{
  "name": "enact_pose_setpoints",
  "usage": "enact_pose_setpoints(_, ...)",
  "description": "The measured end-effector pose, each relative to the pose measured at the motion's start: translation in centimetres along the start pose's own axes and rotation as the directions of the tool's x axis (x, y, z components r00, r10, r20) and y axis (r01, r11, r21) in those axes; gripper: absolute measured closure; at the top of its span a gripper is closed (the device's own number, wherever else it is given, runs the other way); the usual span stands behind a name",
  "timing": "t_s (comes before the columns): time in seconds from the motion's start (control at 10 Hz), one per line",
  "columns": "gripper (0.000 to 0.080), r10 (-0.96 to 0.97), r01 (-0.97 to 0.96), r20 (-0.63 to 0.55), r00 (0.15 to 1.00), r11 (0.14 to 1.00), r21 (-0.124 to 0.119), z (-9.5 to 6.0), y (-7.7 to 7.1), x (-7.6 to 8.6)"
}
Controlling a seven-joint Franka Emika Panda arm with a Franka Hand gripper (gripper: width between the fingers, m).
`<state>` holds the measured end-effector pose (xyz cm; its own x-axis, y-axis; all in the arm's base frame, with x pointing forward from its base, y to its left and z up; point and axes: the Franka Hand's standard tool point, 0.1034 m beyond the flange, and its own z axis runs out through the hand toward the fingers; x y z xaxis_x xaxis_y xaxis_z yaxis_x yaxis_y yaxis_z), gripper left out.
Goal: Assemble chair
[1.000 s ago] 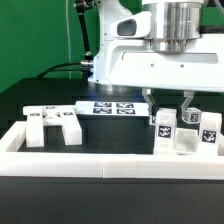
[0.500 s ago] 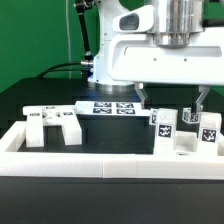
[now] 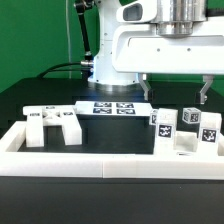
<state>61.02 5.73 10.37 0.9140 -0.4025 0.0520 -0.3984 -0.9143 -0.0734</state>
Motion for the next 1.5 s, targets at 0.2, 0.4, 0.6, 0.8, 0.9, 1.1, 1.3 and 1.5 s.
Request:
enact_pose_setpoints(0.2, 0.0151, -0.079, 0.079, -0.002, 0.997, 0.997, 0.001, 0.0, -0.1, -0.1)
enact_pose_setpoints(0.4, 0.0151, -0.246, 0.246, -0.004, 0.969, 0.969, -0.001, 0.2, 0.4, -0.3)
enact_pose_setpoints(0.6, 0.0151, -0.265, 0.265, 0.001, 0.964, 0.964, -0.003, 0.3, 0.7, -0.4)
enact_pose_setpoints(0.8, 0.0151, -0.265, 0.265, 0.003, 0.964, 0.964, -0.004, 0.4, 0.7, -0.4)
enact_pose_setpoints(0.9, 0.0151, -0.264, 0.263, -0.001, 0.965, 0.965, -0.006, 0.8, 0.9, -0.5)
enact_pose_setpoints(1.1, 0.0151, -0.258, 0.258, -0.008, 0.966, 0.966, -0.016, 2.2, 1.8, -1.8)
enact_pose_setpoints(1.3, 0.0151, -0.260, 0.260, -0.001, 0.966, 0.965, -0.022, 3.3, 2.1, -2.5)
enact_pose_setpoints(1.5, 0.0151, -0.263, 0.263, -0.001, 0.965, 0.964, -0.027, 4.1, 2.2, -2.6)
